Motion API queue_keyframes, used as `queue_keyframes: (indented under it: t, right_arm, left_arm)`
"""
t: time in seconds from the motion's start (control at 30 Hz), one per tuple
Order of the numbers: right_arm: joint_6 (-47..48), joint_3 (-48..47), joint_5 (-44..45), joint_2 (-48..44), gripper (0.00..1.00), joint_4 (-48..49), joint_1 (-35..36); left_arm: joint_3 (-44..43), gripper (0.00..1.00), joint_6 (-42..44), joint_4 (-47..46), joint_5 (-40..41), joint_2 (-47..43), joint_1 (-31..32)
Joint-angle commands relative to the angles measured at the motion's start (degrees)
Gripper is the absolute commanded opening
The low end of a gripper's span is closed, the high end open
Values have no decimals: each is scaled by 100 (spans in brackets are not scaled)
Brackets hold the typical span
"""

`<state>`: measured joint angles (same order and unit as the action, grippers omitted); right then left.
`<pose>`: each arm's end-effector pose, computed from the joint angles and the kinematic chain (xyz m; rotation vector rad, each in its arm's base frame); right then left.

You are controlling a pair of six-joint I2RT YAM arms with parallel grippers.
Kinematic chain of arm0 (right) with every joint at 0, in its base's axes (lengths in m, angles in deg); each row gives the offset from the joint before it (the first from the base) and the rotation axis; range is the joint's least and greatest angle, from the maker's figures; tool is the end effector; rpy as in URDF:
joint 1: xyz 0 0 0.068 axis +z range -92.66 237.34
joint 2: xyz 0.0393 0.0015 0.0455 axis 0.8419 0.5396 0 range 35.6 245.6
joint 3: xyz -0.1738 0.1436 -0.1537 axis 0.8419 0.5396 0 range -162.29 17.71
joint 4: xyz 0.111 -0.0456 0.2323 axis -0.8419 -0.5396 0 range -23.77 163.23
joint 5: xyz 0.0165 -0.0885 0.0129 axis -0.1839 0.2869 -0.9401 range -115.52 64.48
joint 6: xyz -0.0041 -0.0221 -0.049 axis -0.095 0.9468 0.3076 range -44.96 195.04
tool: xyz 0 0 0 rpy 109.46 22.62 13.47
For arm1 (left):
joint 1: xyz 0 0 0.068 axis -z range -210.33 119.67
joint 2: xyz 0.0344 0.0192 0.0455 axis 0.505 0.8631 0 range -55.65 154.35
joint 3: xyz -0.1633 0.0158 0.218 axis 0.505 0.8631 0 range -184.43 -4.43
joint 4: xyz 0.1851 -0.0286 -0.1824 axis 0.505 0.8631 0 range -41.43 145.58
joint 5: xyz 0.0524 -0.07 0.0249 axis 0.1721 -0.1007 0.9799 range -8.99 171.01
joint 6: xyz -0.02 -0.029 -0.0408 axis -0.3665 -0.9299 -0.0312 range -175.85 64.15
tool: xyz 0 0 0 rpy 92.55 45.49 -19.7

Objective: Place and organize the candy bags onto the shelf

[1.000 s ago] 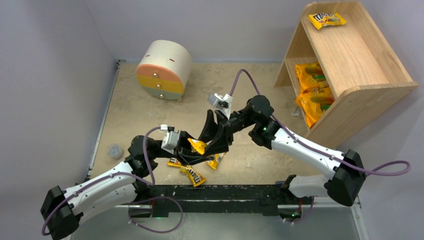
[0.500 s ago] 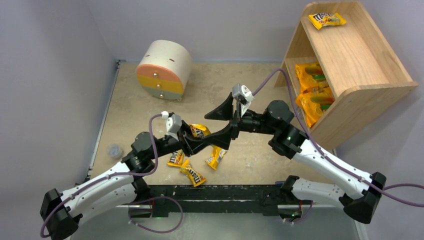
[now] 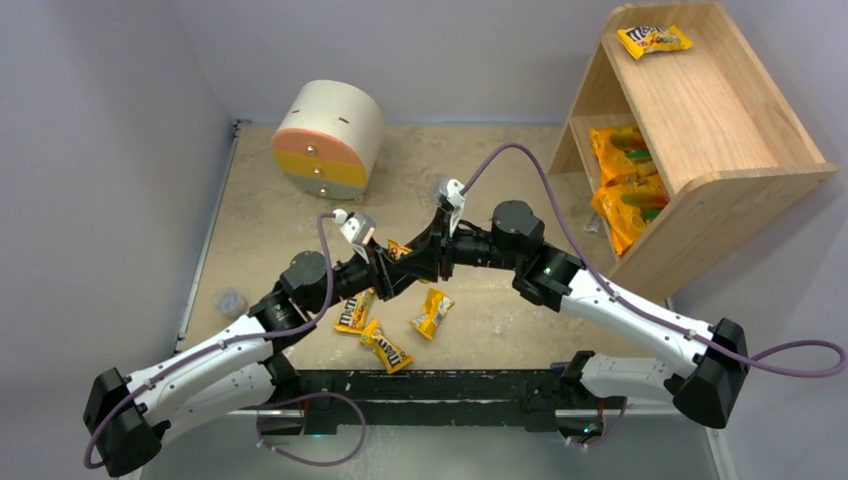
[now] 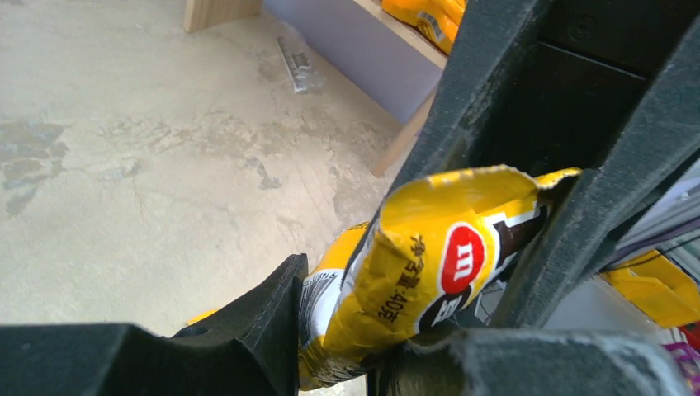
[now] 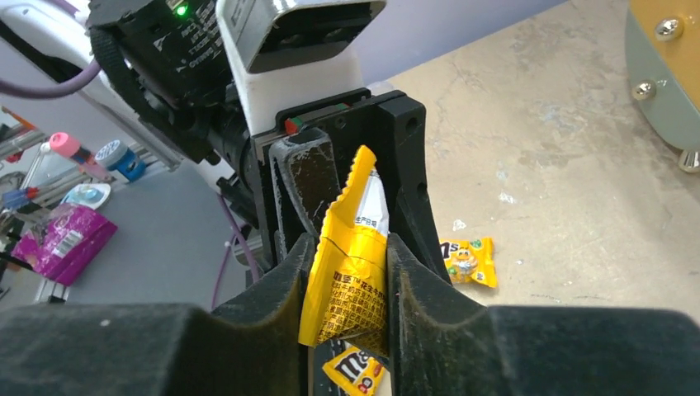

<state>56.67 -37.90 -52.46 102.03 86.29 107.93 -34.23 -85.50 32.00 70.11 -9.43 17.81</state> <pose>0.1602 0.2204 0.3726 -0.8475 1.4623 1.2891 0.1272 -0.1522 0.2927 0.4322 1.6470 -1.1933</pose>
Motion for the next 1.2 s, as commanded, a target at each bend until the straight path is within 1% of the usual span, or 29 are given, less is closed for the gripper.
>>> queue_keyframes:
  t: [0.0,0.03,0.1,0.2,0.3,0.37,0.53,0.63,0.73,0.8,0.87,1.0,1.07,1.13,1.17]
  right_arm:
    - [-62,152,562,-214,23,309,-92]
    - [-83,163,518,-232,19,292,-91]
    - [-154,170,390,-253,15,267,-93]
    - [-322,206,-88,-302,13,306,-93]
    - [-461,163,-569,-349,13,150,-93]
    - [-418,43,-695,-336,13,-209,-86]
    - [-370,-120,-565,-255,14,-897,-93]
    - [-363,-141,-539,-220,14,-996,-92]
    - [-401,-160,-602,-164,14,-892,-93]
    - [-514,-128,-736,-140,14,-697,-93]
    - [-644,-87,-886,-146,14,-525,-93]
    - [-671,-99,-987,-150,14,-520,-93]
    - [-639,-107,-1008,-148,14,-633,-85]
    - [-546,-107,-974,-157,18,-770,-93]
    - [-478,-107,-920,-176,21,-830,-91]
  left_arm:
    - [-221,3,99,36,-94,-239,64]
    - [-207,13,133,32,-182,-284,64]
    - [-186,36,188,68,-302,-411,72]
    - [-158,67,377,376,-316,-682,65]
    - [-178,80,518,847,-404,-896,64]
    - [-122,83,572,948,-723,-1041,64]
    - [227,83,503,277,-1799,-1424,64]
    - [326,82,505,6,-1989,-1538,64]
    - [356,78,474,-56,-1831,-1487,64]
    - [356,70,417,-107,-1740,-1329,68]
    - [345,60,392,-185,-1766,-1178,66]
    - [335,35,360,-188,-1610,-1086,68]
    - [334,26,334,-112,-1419,-1137,65]
    - [336,18,328,-60,-1286,-1194,69]
    - [346,16,317,-52,-1229,-1228,65]
